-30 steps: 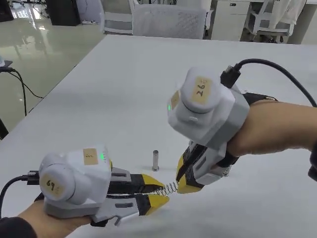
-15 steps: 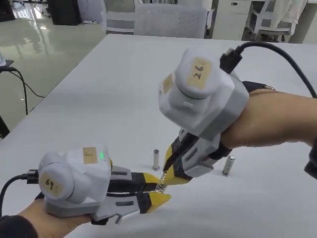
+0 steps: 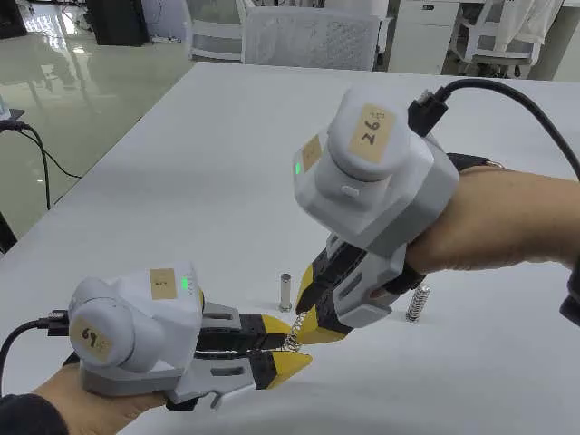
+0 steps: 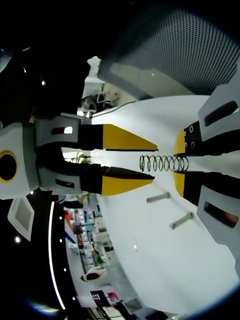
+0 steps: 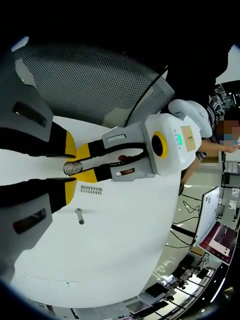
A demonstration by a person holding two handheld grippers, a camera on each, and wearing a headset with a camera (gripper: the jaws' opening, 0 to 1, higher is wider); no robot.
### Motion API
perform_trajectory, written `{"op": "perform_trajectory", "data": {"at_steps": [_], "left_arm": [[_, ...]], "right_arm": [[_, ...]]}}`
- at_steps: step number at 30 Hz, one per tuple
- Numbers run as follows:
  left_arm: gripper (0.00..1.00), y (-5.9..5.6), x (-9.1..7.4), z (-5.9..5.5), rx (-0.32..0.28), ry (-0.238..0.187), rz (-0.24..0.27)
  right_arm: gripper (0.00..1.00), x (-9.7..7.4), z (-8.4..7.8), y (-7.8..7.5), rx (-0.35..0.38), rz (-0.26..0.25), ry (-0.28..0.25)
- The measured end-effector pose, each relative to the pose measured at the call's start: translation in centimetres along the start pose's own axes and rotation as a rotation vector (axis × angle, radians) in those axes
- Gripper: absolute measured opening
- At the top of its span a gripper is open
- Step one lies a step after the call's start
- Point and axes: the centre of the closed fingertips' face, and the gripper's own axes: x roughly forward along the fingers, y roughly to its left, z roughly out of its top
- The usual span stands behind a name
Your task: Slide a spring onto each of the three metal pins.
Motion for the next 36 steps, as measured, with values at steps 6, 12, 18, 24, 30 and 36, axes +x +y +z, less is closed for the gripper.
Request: {"op": "perform_trajectory", "data": {"at_steps": [6, 12, 18, 24, 30, 36], "left_arm": [[0.03, 0.0, -0.1, 0.3, 0.001, -0.012, 0.001], [0.03, 0.0, -0.1, 0.6, -0.001, -0.027, -0.002], [0.03, 0.0, -0.2, 0.9, -0.006, -0.037, -0.003], [0.03, 0.0, -0.2, 0.9, -0.017, -0.043, 0.000], [0.09, 0.4, -0.3, 0.6, -0.033, -0.029, 0.015], [0.16, 1.1, -0.5, 0.0, -0.054, -0.021, 0.044]], "right_arm": [[0.12, 0.6, -0.3, 0.0, 0.008, 0.009, -0.001], [0.09, 0.8, -0.3, 0.0, 0.016, 0.012, -0.006], [0.09, 0.8, -0.2, 0.0, 0.021, 0.014, -0.011], [0.08, 0.7, -0.1, -0.1, 0.024, 0.009, -0.002], [0.08, 0.4, -0.3, -0.4, 0.029, 0.002, 0.008], [0.08, -0.2, -1.4, -1.2, 0.044, -0.014, 0.030]]}}
